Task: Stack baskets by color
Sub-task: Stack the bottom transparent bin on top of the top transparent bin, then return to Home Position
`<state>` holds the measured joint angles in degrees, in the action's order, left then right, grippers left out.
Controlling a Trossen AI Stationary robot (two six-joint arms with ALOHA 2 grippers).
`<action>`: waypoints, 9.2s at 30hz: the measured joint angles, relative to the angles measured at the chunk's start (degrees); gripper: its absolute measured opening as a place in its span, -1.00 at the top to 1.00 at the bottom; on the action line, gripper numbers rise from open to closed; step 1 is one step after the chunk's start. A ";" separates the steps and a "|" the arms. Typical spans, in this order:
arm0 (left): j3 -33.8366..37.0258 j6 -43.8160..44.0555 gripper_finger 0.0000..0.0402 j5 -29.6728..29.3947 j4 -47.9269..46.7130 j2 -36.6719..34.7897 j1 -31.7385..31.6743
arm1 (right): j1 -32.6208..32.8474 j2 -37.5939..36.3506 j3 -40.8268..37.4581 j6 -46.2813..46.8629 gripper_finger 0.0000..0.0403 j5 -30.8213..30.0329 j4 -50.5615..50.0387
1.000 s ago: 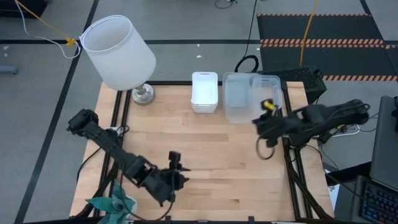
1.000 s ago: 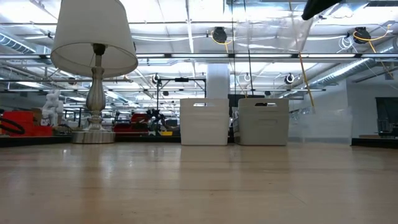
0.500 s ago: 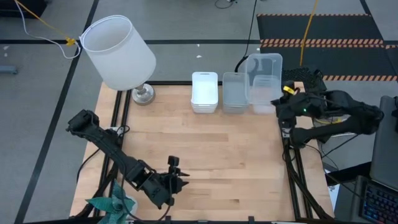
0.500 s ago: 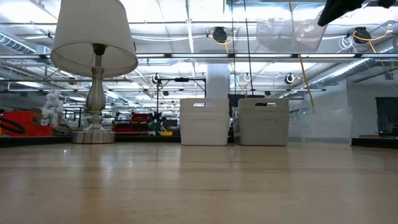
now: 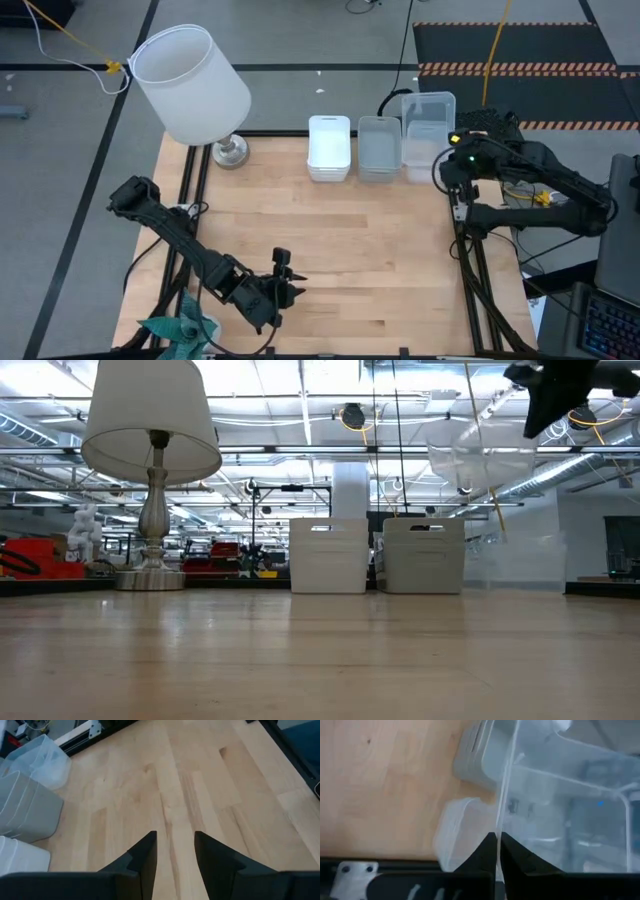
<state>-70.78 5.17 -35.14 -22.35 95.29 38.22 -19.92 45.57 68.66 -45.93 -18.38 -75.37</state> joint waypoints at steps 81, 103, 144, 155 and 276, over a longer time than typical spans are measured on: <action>-0.04 -0.20 0.35 0.59 0.27 0.00 0.15 | -39.37 -0.36 -14.03 -24.41 0.99 21.50 8.77; -0.07 0.12 0.35 0.59 1.44 0.00 0.15 | -39.37 -0.17 -17.57 -24.70 0.79 21.38 12.48; -0.07 -4.44 0.35 2.32 5.95 0.00 -1.55 | -30.47 -3.59 -32.30 -2.98 1.00 9.11 21.12; -0.07 -4.24 0.35 2.29 5.95 0.00 -1.41 | -30.45 -3.76 -32.32 -4.44 1.00 5.72 20.94; 57.18 -4.50 0.98 -2.43 57.20 -36.50 -12.37 | 33.63 -38.49 -65.30 30.82 1.00 14.21 78.50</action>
<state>-13.61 0.67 -37.56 34.85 58.78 25.85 13.71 7.08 3.36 -15.11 -4.17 3.13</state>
